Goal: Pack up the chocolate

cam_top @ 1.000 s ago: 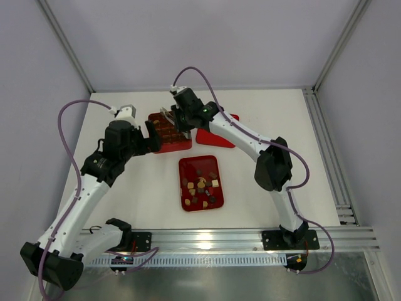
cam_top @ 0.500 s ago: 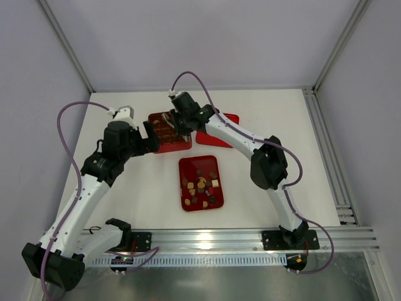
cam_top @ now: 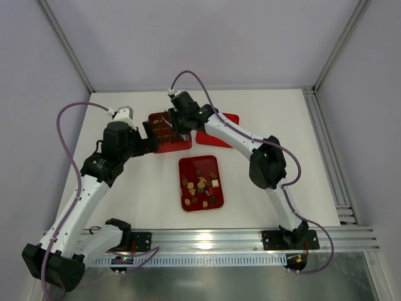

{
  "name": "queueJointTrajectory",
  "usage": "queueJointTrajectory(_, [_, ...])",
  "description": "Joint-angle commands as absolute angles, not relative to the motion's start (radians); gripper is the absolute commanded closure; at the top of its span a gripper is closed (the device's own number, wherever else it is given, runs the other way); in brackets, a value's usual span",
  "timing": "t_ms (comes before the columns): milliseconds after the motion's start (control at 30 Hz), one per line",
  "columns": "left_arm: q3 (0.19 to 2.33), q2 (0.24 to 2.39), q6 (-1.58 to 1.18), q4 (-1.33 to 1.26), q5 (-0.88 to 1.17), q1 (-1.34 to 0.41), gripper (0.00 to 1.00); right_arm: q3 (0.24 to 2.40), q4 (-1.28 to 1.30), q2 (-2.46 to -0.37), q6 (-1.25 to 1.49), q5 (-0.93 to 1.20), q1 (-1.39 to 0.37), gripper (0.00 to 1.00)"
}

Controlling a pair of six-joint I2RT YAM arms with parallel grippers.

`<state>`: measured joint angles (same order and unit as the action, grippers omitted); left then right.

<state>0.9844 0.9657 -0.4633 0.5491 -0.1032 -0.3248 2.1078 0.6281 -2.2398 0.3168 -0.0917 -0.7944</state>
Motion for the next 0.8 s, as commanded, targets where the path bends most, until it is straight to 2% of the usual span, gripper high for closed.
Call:
queueJointTrajectory(0, [0.983,0.948,-0.459,0.500,-0.092,-0.319,0.00,2.158,0.589,-2.217,0.322,-0.110,-0.795,0.60])
queueJointTrajectory(233, [0.979,0.950,-0.460,0.500,-0.092,-0.316,0.00,2.152,0.598,-2.174,0.319,-0.136,-0.793,0.60])
queueJointTrajectory(500, [0.979,0.950,-0.463,0.499,-0.089,-0.313,0.00,2.076,0.607,-1.999,0.324,-0.163,-0.793,0.60])
queueJointTrajectory(767, [0.973,0.953,-0.465,0.497,-0.086,-0.310,0.00,1.787,0.650,-1.732,0.350,-0.175,-0.793,0.61])
